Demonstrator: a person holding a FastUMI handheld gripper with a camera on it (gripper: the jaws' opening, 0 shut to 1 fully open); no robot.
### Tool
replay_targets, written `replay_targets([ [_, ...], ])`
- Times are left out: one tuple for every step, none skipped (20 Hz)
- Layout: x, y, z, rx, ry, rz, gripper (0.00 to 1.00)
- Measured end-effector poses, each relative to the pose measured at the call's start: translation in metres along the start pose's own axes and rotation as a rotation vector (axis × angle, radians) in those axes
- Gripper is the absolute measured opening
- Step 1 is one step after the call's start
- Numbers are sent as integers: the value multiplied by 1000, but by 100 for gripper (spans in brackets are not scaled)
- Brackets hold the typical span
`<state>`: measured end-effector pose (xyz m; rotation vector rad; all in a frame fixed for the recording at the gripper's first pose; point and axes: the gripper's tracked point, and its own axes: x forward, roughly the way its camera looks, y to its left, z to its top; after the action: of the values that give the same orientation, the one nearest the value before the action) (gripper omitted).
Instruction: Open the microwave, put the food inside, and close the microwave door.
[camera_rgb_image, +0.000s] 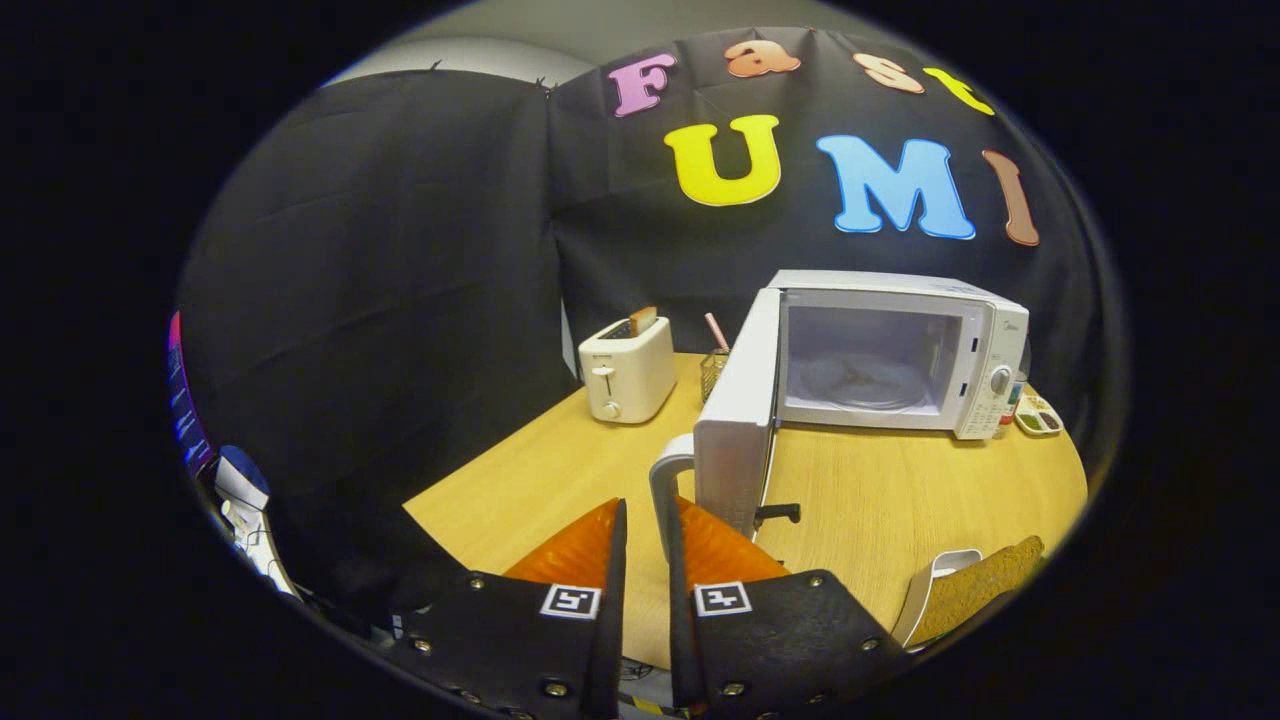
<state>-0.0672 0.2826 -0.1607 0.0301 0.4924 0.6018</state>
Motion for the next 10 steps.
replay_targets([
  [-9,-1,4,10,-3,27,26],
  [-19,-3,8,15,-4,46,49],
  [-28,-10,13,17,-9,53,58],
  [-39,-18,19,18,-19,51,80],
  [-51,-31,24,18,-30,39,90],
  [-56,-42,27,24,-37,29,95],
  [-64,-56,31,34,-41,17,96],
  [-71,-69,32,46,-45,5,96],
  [-76,-84,34,59,-51,-11,96],
  [-82,-98,35,71,-52,-28,96],
])
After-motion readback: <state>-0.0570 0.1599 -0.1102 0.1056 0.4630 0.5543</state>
